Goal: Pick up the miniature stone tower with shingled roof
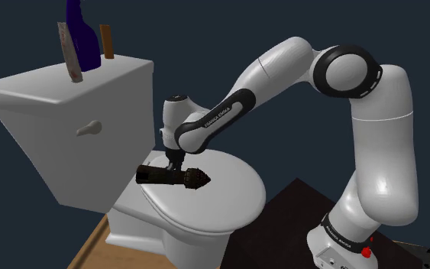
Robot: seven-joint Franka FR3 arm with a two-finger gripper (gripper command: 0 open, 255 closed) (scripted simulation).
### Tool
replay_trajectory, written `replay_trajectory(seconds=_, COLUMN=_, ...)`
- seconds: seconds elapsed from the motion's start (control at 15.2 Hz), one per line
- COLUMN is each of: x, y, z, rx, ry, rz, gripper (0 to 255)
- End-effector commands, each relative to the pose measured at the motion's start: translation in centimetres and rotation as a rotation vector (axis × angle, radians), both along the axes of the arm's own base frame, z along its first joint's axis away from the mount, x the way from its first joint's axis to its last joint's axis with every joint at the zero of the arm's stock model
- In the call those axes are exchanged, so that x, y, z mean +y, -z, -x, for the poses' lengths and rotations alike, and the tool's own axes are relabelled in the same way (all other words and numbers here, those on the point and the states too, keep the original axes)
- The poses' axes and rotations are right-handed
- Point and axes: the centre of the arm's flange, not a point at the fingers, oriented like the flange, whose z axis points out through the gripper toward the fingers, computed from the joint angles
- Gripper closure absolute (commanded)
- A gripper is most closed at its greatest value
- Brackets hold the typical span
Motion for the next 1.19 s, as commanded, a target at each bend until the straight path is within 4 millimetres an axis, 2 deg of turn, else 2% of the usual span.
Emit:
replay_trajectory(seconds=0.0, x=0.0, y=0.0, z=0.0, rx=0.001, ry=0.001, rz=0.0, gripper=255)
replay_trajectory(seconds=0.26, x=0.0, y=0.1, z=0.0, rx=0.001, ry=0.001, rz=0.0, gripper=255)
replay_trajectory(seconds=1.12, x=0.0, y=-6.8, z=0.0, rx=0.001, ry=0.001, rz=0.0, gripper=255)
